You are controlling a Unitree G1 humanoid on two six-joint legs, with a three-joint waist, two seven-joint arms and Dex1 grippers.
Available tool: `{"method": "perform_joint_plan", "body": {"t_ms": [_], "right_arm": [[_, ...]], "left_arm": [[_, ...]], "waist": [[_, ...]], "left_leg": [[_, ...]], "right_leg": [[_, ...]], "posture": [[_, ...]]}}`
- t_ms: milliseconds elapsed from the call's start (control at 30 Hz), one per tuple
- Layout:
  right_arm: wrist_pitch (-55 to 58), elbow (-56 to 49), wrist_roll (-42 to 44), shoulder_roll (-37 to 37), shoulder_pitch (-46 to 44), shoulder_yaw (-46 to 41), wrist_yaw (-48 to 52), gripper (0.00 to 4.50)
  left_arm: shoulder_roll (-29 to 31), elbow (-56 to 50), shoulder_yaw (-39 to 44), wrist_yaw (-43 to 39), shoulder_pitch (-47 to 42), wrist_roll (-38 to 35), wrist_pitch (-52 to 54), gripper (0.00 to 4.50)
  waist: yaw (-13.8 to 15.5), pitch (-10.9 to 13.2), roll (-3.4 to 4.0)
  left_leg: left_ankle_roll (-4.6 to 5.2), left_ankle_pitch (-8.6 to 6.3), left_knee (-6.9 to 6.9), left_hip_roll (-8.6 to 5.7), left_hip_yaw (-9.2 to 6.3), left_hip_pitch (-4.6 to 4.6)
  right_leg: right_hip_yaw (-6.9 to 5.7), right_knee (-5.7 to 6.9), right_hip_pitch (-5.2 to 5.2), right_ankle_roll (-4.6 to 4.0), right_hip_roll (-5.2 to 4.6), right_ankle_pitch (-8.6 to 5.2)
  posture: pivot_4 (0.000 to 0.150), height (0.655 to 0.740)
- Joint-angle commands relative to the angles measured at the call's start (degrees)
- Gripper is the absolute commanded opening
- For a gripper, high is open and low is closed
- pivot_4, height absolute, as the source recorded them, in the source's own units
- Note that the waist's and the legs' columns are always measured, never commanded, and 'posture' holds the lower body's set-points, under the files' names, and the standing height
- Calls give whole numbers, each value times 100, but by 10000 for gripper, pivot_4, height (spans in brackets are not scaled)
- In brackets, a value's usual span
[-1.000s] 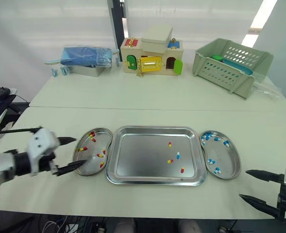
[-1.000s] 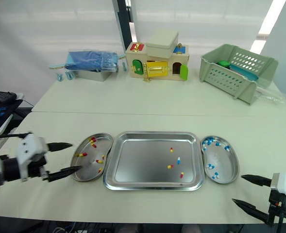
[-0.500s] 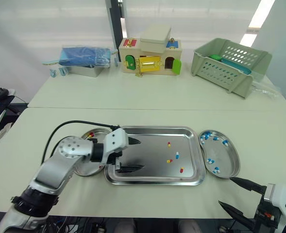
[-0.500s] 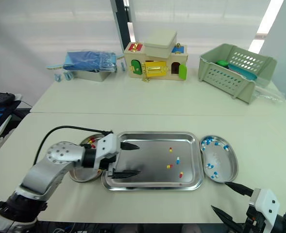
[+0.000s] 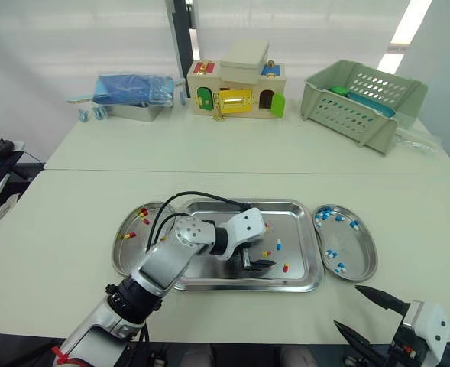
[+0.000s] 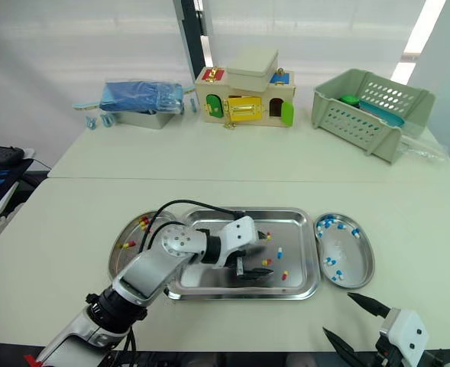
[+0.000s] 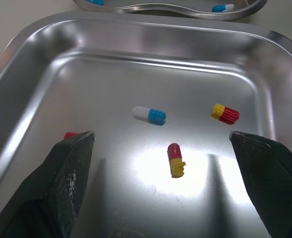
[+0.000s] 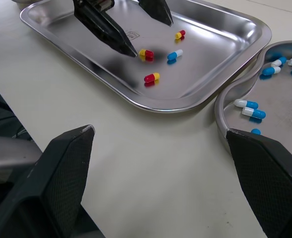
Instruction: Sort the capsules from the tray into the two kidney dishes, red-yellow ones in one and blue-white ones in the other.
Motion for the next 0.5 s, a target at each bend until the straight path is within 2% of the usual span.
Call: {"method": "perform_joint_plan", "body": {"t_ms": [33, 167, 267, 500], "right_arm": [[90, -238, 62, -98, -84, 34, -165, 44502], [242, -378, 93, -175, -148, 94, -321, 44502], [314, -441, 97, -202, -170, 123, -386, 45000], [304, -465, 90, -219, -93, 154, -398, 45000]], "left_arm": [[-79, -103, -129, 53, -137, 154, 145, 45000], [-107, -202, -308, 72, -133, 300, 352, 45000], [-67, -265, -440, 64, -91, 394, 435, 39419], [100, -183, -556, 43, -143, 588, 433, 16366]], "waist": [[13, 0, 0], [24, -1, 2], [20, -2, 2], [20, -4, 5]], "left_leg": [[0, 0, 0, 0, 0, 0], [-1, 0, 1, -2, -1, -2], [-1, 0, 1, -1, -1, -2], [-1, 0, 1, -1, -1, 0]], "right_leg": [[0, 0, 0, 0, 0, 0], [-1, -2, 1, 0, -1, 0], [-1, -2, 1, 0, -1, 0], [-1, -2, 3, 0, -1, 0]], "posture": [[1500, 7400], [1500, 7400], [1500, 7400], [1500, 7400]]}}
